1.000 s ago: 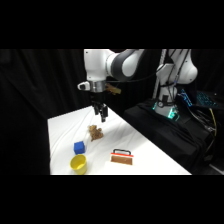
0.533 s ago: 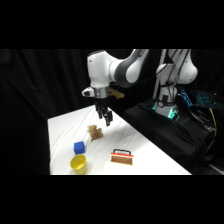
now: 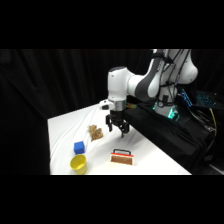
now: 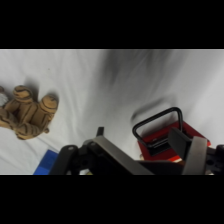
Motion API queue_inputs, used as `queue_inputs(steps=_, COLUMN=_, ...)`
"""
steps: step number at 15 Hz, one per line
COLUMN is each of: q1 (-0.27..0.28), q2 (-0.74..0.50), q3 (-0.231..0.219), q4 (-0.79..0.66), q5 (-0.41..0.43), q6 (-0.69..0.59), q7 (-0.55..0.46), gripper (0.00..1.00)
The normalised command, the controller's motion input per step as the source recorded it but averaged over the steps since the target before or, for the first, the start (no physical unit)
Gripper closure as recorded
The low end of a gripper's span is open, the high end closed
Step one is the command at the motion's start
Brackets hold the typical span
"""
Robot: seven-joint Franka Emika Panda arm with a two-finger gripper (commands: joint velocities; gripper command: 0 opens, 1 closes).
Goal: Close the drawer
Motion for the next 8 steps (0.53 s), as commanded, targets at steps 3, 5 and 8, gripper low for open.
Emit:
queue_inputs(steps=3, q1=-0.206, q2=0.03, q3=0.416, q4=-0.11, q5=0.593, q6=0.3, q7=-0.87, gripper=0.0)
queue_inputs(steps=5, q1=-0.206, q2=0.09, q3=0.377, q4=0.01, q5=0.51, q6=0.18, q7=-0.78, gripper=0.0)
queue_inputs(steps=8, q1=-0.181, q2=0.17, q3=0.275, q4=0.08, q5=0.378, q6=0.14, q7=-0.65, gripper=0.0)
